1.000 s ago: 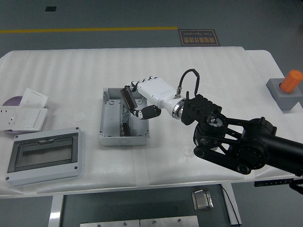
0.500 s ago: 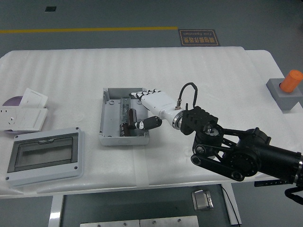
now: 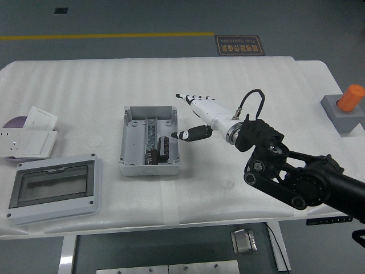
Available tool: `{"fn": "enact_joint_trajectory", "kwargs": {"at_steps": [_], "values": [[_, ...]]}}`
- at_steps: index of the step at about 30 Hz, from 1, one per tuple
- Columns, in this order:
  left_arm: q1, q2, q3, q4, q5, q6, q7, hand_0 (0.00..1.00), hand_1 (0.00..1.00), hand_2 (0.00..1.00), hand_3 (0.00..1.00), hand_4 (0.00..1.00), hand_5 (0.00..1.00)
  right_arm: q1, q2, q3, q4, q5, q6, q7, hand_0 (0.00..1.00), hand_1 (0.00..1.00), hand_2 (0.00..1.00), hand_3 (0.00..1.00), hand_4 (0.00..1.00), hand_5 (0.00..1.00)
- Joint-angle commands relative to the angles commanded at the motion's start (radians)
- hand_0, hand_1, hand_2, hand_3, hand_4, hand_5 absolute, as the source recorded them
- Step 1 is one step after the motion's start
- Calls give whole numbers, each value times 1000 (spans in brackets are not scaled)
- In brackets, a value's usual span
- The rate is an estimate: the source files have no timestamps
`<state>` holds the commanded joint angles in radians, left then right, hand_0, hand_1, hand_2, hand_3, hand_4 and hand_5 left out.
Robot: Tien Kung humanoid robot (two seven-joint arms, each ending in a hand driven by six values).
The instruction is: Pick up the battery,place it into the box
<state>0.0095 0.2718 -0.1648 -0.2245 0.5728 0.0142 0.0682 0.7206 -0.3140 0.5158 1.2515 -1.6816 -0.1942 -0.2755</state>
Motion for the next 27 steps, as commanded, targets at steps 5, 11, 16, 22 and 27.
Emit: {"fn": "enact_joint_trajectory", "kwargs": {"at_steps": [5,11,16,22,27], "values": [[8,-5,-9,-1,4,-2,4,633,653,288,547,488,491,-65,-48,127,-6,33,-6,18,992,886,956,998,928,538],[13,-11,-18,-2,8,-3,7,633,653,289,547,491,486,-156,-84,277,10,45,-10,36,974,873,937,998,922,554],[9,-6,-37,1,35,-3,5,634,653,291,547,493,476,-229,-100,396,17,69,-33,65,969,864,923,998,915,560],[12,9,-32,2,15,0,1,634,653,293,548,492,470,-312,-117,538,10,98,-54,94,964,864,916,998,913,586],[14,11,-26,0,14,-1,3,634,653,299,548,492,468,-354,-112,631,12,95,-61,102,949,853,895,998,904,588]]}}
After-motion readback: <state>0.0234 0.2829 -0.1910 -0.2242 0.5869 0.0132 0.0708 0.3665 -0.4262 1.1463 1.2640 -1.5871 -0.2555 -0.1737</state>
